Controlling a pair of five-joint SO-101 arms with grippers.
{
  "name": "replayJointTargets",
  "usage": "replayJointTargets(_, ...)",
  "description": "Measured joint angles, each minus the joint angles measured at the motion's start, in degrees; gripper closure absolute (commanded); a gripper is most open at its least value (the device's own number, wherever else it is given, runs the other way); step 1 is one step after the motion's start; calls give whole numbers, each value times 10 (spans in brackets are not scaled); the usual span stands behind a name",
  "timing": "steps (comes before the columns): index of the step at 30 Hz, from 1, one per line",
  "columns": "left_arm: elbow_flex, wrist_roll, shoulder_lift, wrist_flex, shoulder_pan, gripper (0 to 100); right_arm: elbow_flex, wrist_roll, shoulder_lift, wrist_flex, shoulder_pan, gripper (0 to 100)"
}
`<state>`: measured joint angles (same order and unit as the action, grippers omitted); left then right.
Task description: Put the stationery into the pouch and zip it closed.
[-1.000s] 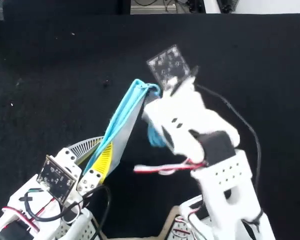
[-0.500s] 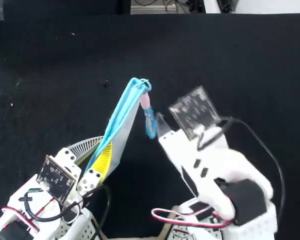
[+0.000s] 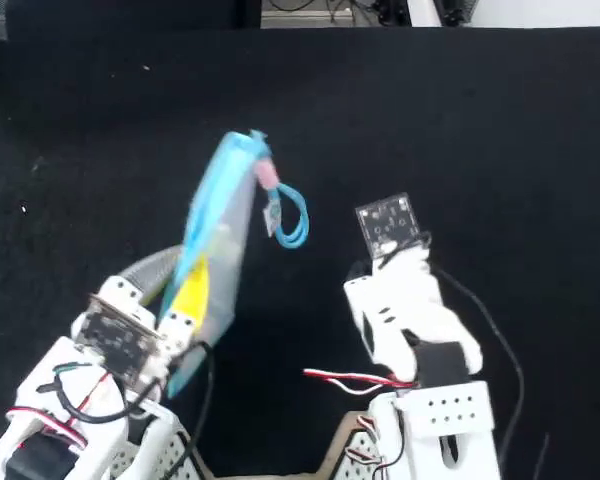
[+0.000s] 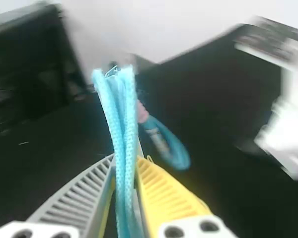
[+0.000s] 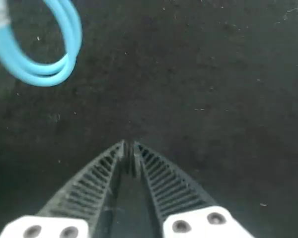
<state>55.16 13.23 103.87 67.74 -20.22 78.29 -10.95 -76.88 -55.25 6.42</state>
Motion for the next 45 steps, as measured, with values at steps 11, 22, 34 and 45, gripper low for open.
replayJointTargets(11,-11,2,-83,-79,169,970,151,0,-100,119,0,980)
replayJointTargets(22,-158,49,-419,-237,239,970,189,0,-222,93,0,980)
replayJointTargets(34,-200,82,-636,-250,229,970,187,0,-262,55,0,980)
replayJointTargets(45,-140,-88,-648,-297,101,901,187,0,-262,55,0,980)
